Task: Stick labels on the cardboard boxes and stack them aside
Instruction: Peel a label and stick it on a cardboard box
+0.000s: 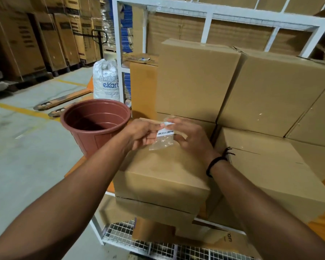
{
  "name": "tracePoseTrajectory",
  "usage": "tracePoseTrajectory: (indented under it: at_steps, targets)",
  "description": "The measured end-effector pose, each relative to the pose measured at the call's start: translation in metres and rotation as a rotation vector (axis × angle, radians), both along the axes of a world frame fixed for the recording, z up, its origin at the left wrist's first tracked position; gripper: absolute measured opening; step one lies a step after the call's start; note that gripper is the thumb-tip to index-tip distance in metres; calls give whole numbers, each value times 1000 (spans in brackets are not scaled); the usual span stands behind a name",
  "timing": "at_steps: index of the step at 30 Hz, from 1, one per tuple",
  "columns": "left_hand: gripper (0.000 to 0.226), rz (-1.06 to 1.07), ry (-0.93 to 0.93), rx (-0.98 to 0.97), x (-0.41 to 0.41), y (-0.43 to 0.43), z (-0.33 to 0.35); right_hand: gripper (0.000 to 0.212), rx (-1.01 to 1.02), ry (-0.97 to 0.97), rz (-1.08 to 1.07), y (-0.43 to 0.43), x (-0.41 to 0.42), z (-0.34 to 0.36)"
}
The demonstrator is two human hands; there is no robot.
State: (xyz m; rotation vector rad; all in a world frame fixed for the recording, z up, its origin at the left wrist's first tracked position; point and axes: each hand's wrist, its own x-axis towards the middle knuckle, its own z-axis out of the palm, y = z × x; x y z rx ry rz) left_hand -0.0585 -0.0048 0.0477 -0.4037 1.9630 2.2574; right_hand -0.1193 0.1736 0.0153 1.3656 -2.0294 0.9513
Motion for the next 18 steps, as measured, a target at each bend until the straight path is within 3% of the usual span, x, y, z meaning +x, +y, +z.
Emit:
tracePoseTrajectory:
  at_steps: [2,6,8,11,16,18]
  targets:
    - [16,7,19,-13,-5,-6,-3,27,-79,-34,-34,-13,-1,6]
    - [22,170,171,-112,-17,-40,-16,15,-229,-491,-199,-37,-16,18]
    - [22,125,276,-121,-15,-55,-19,5,-264,-730,-149,-54,-24,25]
    - [11,135,325,-167,-15,-78,-19,11,-248,-1017,-42,-91,-27,35]
    - [14,289,262,-95,-11,-131,-16,15,-188,-1293,64,-154,-35,40]
    - [13,305,264,-154,-9,-157,-23,16,-197,-1345,32,-180,-41,36]
